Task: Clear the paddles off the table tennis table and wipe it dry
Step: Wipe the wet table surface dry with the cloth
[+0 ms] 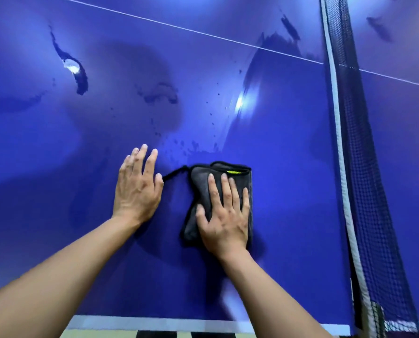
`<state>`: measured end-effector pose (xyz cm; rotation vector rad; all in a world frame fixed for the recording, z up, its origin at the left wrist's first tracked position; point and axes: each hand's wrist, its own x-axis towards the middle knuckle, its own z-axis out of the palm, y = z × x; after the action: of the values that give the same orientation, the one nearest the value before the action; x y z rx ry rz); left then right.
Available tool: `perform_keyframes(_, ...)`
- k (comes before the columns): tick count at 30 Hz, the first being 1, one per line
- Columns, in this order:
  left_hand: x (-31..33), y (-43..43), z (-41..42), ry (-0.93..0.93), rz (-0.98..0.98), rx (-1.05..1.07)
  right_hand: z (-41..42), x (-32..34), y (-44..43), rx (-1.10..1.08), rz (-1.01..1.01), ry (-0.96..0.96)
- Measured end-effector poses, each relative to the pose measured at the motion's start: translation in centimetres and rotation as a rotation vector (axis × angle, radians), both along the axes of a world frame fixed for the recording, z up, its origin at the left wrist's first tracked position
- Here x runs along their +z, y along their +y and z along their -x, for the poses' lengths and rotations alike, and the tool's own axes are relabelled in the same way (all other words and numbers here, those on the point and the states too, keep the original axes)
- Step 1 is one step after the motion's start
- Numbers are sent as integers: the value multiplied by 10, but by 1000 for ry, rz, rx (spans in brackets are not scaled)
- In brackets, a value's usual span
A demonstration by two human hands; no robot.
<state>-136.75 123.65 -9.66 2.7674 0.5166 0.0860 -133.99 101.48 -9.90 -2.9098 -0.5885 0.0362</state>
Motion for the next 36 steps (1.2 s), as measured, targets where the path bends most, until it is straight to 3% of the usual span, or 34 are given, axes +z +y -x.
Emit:
perform_keyframes(14,1,14,-38,-23,-94,57,-348,4,102,-82,39,48)
perform_keyframes(20,-1,15,-38,-37,-102,59,-431,7,134,-80,64,56)
perform_keyframes(26,-4,14,-34,-49,-106,52,-390,8,131,-107,83,51)
perform_keyframes(36,-9,16,-33,-34,-93,26,-178,2,118,-76,69,25)
